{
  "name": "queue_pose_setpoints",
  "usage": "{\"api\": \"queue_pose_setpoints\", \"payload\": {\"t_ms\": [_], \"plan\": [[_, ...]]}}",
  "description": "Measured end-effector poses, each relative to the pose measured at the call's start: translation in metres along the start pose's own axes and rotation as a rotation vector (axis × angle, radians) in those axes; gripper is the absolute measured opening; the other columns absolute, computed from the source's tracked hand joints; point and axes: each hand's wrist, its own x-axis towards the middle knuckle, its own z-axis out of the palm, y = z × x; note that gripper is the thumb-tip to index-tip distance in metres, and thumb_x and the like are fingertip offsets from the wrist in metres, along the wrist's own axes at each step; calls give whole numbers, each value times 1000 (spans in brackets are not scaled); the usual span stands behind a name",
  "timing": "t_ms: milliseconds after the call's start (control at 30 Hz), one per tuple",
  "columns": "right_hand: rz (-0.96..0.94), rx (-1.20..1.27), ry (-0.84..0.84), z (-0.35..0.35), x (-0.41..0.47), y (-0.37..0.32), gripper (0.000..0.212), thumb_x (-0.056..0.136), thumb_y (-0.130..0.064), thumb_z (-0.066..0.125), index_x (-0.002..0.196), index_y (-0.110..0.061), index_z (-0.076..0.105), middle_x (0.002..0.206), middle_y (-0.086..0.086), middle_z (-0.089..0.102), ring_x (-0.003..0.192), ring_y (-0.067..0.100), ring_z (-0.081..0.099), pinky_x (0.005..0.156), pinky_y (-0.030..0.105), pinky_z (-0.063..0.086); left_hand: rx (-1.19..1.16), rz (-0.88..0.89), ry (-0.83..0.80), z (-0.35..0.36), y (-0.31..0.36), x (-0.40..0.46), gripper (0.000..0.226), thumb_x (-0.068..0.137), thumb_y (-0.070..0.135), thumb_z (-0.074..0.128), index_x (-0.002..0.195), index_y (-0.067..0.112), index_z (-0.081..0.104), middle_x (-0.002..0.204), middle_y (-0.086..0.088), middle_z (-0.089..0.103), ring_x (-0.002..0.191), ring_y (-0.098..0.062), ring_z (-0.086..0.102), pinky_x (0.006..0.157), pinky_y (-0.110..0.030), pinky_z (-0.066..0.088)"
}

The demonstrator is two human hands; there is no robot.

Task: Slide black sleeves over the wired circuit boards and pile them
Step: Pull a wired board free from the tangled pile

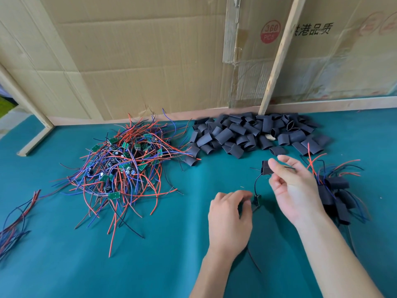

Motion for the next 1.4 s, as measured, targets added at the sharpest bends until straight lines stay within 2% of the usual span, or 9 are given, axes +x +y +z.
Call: {"api": "queue_pose_setpoints", "payload": {"t_ms": [200,333,567,700,833,1000,1100,1233,1400], "plan": [[3,1,-46,3,-2,1,36,73,-7,77,105,-12,60,62,-6,55,50,8,47,52,16,44,174,37,-91,4,3,3,37,93,51,54,128,38,60,118,19,65,105,-15,49,92,-28,35],[75,17,-99,6,-6,5,36,72,-7,77,104,-12,60,61,-5,49,49,8,46,48,17,41,174,40,-54,5,1,4,25,93,46,60,115,34,63,110,15,64,101,-17,51,89,-30,38],[11,-8,-27,2,-2,0,35,74,-7,80,102,-14,61,70,-4,58,51,7,49,51,17,44,-217,-132,96,1,-1,0,24,90,28,72,95,39,50,89,21,65,86,-5,61,77,-23,49],[-24,1,57,-2,2,5,34,85,1,77,108,-15,58,77,0,57,52,7,51,52,17,46,-427,-158,204,-5,-2,1,23,88,17,77,93,34,62,89,21,67,72,-6,60,66,-12,45],[-10,-9,54,3,0,11,43,85,2,78,118,-15,56,69,-4,61,55,8,53,52,18,46,-518,-173,226,-8,-3,1,22,88,15,78,97,33,71,84,17,68,67,-7,59,67,-14,48],[118,134,71,11,-5,19,50,88,2,74,129,-12,50,87,3,55,57,7,55,48,19,42,-546,-185,255,-8,-3,1,20,89,15,78,102,29,74,85,10,70,70,-9,62,72,-18,51],[173,213,84,11,-7,19,43,85,-3,77,121,-13,54,90,1,56,57,6,55,48,18,41,-538,-170,248,-8,-4,1,20,90,14,77,103,29,74,86,6,70,72,-11,62,73,-19,51],[218,292,81,11,-7,15,39,78,-10,80,111,-13,60,73,-4,62,56,5,54,48,16,41,-510,-151,224,-8,-4,1,19,89,15,77,101,30,74,84,5,67,71,-11,60,70,-17,48],[218,443,34,11,-6,10,30,76,-13,79,98,-14,59,73,-5,52,58,4,50,49,13,39,-491,-138,209,-7,-4,2,22,88,14,77,98,32,73,85,3,66,68,-15,58,67,-16,47]]}}
